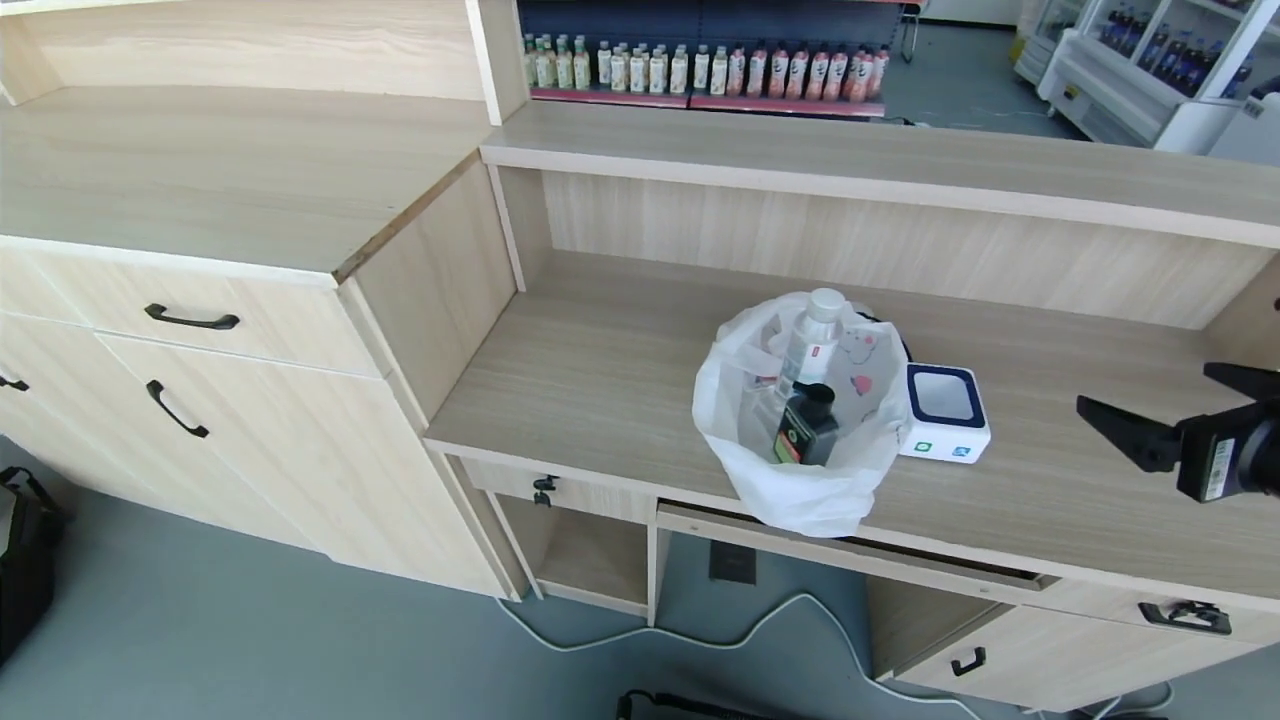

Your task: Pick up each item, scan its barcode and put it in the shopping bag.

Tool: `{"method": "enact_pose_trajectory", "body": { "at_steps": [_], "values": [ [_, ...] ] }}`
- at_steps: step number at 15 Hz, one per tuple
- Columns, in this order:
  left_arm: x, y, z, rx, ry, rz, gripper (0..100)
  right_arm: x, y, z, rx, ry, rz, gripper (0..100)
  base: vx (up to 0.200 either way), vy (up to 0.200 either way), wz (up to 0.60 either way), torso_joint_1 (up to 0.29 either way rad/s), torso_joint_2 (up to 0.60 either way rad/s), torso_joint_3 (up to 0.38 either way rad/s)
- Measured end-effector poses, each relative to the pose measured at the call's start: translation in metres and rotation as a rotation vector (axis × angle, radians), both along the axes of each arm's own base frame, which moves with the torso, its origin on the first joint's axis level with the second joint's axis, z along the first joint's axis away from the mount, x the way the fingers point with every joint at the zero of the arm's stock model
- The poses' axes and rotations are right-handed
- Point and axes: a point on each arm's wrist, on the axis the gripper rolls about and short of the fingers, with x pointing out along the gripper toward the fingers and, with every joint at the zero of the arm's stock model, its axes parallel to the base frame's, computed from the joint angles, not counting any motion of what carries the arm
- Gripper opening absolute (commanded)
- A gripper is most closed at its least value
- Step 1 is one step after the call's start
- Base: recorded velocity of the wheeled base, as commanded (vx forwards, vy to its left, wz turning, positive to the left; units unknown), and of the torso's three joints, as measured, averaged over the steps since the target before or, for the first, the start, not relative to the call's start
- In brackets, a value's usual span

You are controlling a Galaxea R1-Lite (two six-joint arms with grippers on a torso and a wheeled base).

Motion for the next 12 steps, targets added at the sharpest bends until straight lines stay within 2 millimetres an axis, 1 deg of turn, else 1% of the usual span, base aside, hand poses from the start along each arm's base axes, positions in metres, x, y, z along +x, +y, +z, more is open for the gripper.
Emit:
{"method": "enact_pose_trajectory", "body": {
  "at_steps": [1, 3, 6, 8, 12],
  "values": [
    [0.000, 0.000, 0.000, 0.000, 0.000, 0.000, 100, -0.009, -0.006, 0.005, -0.002, -0.025, -0.039, 100, 0.000, 0.000, -0.60, -0.212, 0.35, 0.168],
    [0.000, 0.000, 0.000, 0.000, 0.001, 0.000, 100, -0.021, -0.013, 0.012, 0.038, -0.068, -0.087, 100, 0.000, 0.000, 0.00, -0.095, 0.18, 0.083],
    [0.000, 0.000, 0.000, 0.000, 0.001, 0.000, 100, -0.031, -0.015, 0.015, 0.150, -0.105, -0.113, 100, 0.000, 0.000, 0.00, 0.000, 0.00, 0.000],
    [0.000, 0.000, 0.000, 0.000, 0.000, 0.000, 100, -0.044, -0.016, 0.004, 0.182, -0.094, -0.167, 100, 0.000, 0.000, 0.00, 0.000, 0.00, 0.000],
    [0.000, 0.000, 0.000, 0.000, 0.000, 0.000, 100, -0.089, -0.013, -0.044, 0.184, -0.034, -0.249, 100, 0.000, 0.000, 0.00, 0.000, 0.00, 0.000]
  ]
}}
